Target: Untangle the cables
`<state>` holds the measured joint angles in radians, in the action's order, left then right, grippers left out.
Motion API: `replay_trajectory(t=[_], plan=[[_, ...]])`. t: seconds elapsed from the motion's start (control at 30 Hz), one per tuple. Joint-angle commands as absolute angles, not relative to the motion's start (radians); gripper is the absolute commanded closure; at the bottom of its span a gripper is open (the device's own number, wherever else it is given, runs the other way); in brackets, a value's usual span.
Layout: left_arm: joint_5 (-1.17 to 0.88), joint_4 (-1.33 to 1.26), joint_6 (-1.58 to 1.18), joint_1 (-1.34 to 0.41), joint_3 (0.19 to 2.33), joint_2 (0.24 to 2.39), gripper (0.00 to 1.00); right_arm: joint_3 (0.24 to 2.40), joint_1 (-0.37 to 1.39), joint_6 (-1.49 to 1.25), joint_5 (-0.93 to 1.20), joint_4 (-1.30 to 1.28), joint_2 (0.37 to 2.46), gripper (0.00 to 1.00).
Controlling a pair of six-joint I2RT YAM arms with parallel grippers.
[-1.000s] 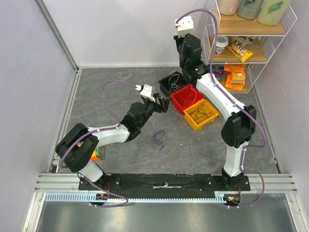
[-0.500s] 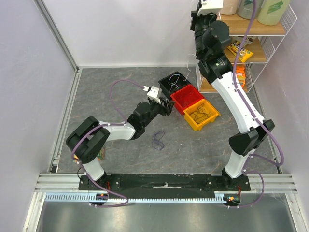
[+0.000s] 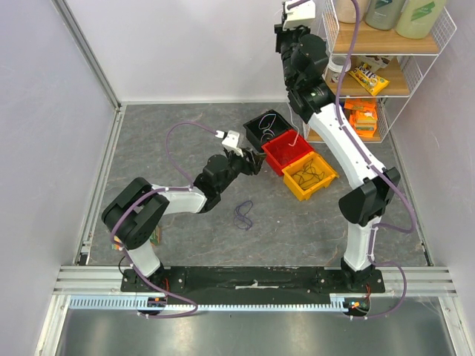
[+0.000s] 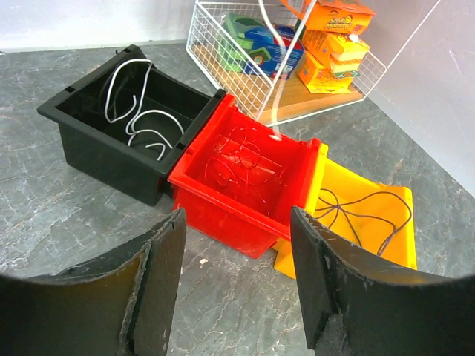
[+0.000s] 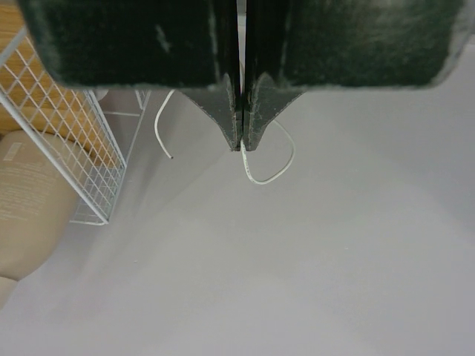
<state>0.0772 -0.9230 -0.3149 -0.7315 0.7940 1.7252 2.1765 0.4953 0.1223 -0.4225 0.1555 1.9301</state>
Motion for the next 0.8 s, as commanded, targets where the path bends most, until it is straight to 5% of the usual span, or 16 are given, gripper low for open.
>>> replay_trajectory(t=[0.0,0.47,0.77], plan=[[0.103,-0.988,-0.344,-0.719,0.779,1.697,0.36,2.267,0.497,0.106,-0.411,0.18,1.95,1.0],[0.113,-1.0,-0.342,-0.709,0.758,1.68,0.36,2.25,0.497,0.097,-0.413,0.184,2.014,1.0],[0.132,-1.008,-0.339,-0.7,0.736,1.66,0.36,1.889,0.497,0.002,-0.414,0.281,1.904,1.0]])
